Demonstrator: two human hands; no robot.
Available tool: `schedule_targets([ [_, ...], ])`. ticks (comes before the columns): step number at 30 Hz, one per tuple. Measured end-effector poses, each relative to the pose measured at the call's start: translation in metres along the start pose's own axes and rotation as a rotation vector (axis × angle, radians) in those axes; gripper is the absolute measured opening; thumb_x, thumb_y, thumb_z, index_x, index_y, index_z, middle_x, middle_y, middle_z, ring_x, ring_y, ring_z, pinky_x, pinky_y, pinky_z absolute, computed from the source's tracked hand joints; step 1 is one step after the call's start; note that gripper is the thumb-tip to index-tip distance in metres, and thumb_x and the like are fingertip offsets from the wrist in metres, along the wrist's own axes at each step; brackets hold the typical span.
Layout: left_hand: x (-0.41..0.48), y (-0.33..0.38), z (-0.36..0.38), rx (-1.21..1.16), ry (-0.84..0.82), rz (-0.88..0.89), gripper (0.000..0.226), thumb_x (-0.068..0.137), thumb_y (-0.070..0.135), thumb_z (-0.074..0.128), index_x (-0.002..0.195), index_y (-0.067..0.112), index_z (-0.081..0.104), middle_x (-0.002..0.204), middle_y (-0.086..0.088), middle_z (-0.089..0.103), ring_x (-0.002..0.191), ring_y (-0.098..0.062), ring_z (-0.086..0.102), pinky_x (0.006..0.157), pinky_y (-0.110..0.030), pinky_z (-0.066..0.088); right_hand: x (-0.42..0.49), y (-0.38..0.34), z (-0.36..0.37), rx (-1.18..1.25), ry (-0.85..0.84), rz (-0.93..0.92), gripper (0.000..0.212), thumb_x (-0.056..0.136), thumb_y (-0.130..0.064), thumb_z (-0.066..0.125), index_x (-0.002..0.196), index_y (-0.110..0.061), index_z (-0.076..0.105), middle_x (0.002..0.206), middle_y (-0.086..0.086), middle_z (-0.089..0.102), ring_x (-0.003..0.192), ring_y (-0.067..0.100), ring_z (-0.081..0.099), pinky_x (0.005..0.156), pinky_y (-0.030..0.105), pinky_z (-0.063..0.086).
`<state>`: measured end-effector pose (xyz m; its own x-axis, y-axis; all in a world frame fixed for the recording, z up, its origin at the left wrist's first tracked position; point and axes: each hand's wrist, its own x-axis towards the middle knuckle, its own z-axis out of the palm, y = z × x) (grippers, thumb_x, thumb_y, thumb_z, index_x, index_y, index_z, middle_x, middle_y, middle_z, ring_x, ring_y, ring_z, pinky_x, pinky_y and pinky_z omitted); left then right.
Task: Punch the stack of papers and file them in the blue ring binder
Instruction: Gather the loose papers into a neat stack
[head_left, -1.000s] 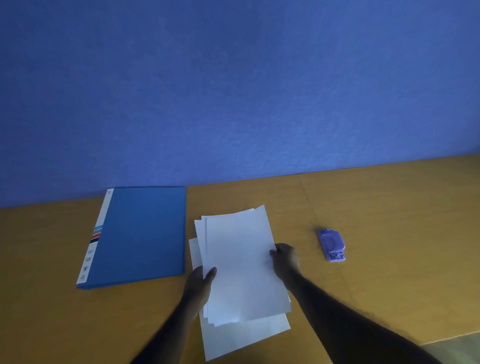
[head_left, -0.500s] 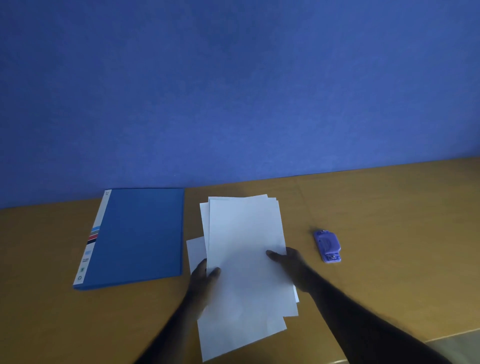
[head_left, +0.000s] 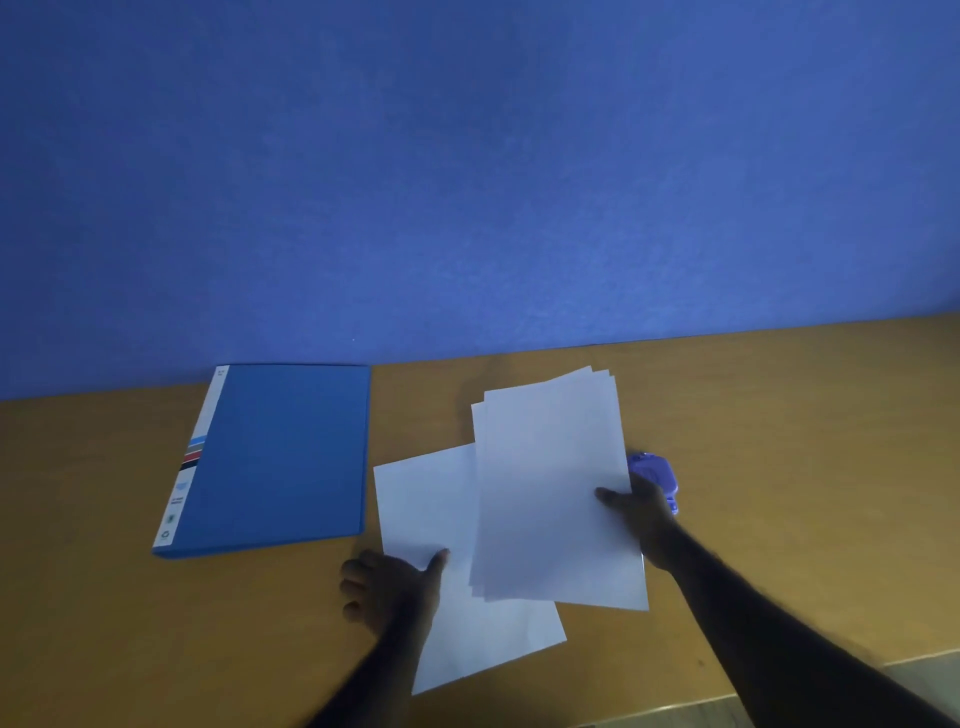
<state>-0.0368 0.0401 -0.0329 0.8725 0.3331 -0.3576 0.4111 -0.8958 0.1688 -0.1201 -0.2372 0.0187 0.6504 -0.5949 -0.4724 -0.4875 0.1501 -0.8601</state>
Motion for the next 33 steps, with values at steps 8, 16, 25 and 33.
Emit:
schedule_targets([
  [8, 0.001, 0.014, -0.005, -0.111, -0.086, -0.038, 0.106, 0.057, 0.067, 0.076, 0.131, 0.003, 0.035, 0.137, -0.021, 0.042, 0.120, -0.038, 0.047, 0.097, -0.049, 0.042, -0.002, 0.012, -0.012, 0.041, -0.017, 0.014, 0.020, 0.089, -0.001, 0.061, 0.109, -0.003, 0.065, 0.098, 0.012, 0.069, 0.086, 0.028, 0.064, 0.073, 0.037, 0.053],
  [16, 0.013, 0.017, -0.025, -0.582, -0.228, 0.256, 0.051, 0.085, 0.022, 0.068, 0.130, 0.007, 0.048, 0.123, -0.013, 0.061, 0.109, -0.035, 0.061, 0.083, -0.039, 0.053, -0.010, 0.016, -0.013, 0.088, -0.100, 0.037, 0.021, 0.090, -0.003, 0.061, 0.112, -0.002, 0.064, 0.103, 0.017, 0.071, 0.088, 0.031, 0.069, 0.070, 0.039, 0.057],
  [25, 0.021, 0.021, -0.026, -0.674, -0.452, 0.285, 0.035, 0.096, 0.029, 0.050, 0.119, 0.005, 0.059, 0.115, -0.011, 0.064, 0.101, -0.024, 0.060, 0.082, -0.035, 0.049, -0.024, 0.036, 0.035, 0.085, -0.203, 0.127, 0.020, 0.089, -0.002, 0.064, 0.109, 0.001, 0.064, 0.103, 0.020, 0.072, 0.083, 0.031, 0.070, 0.069, 0.040, 0.060],
  [33, 0.004, 0.025, -0.021, -0.677, -0.482, 0.347, 0.032, 0.094, 0.015, 0.055, 0.125, 0.009, 0.052, 0.111, 0.001, 0.057, 0.110, -0.024, 0.058, 0.084, -0.030, 0.046, -0.025, 0.044, 0.077, -0.260, -0.196, 0.091, 0.039, 0.091, -0.025, 0.063, 0.124, -0.018, 0.042, 0.114, 0.000, 0.057, 0.098, 0.017, 0.059, 0.063, 0.023, 0.052],
])
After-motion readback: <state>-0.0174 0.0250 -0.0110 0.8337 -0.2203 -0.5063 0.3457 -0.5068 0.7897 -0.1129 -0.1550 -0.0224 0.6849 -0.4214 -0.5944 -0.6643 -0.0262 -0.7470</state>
